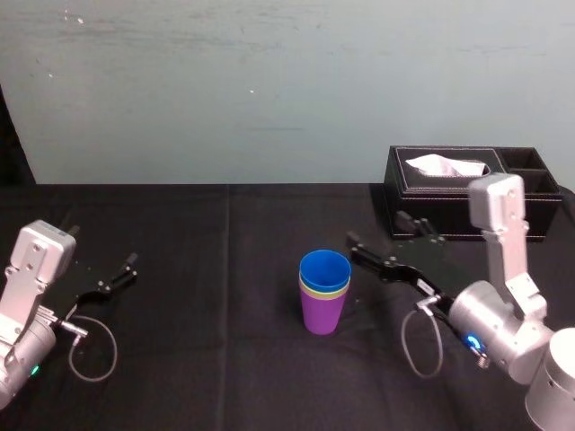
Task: Stack the three plastic cups sequentially using one hand.
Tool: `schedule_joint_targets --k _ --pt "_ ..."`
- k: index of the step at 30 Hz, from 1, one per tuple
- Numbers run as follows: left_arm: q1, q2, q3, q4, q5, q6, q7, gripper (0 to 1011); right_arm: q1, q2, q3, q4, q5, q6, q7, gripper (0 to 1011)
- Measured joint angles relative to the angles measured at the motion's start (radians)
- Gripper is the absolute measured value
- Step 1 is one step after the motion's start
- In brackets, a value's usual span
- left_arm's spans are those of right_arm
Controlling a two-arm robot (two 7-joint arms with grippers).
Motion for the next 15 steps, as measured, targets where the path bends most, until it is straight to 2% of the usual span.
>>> schedule_joint_targets --k 3,6,10,15 --pt "0.0 0.0 0.0 0.0 0.0 0.0 0.0 1000 -0.029 -0.016 0.024 -0.001 -0.017 -0.017 -0.056 1000" --pt "0.0 0.0 0.0 0.0 0.0 0.0 0.0 1000 -0.061 -0.046 0.053 0.019 -0.051 -0.028 -0.14 1000" --pt "0.0 0.0 0.0 0.0 0.0 0.0 0.0 1000 -0.073 -0.067 0.065 0.044 -0.083 -0.021 -0.193 1000" --pt "0.0 0.0 0.0 0.0 0.0 0.0 0.0 1000 -0.076 -0.085 0.065 0.07 -0.118 -0.017 -0.22 1000"
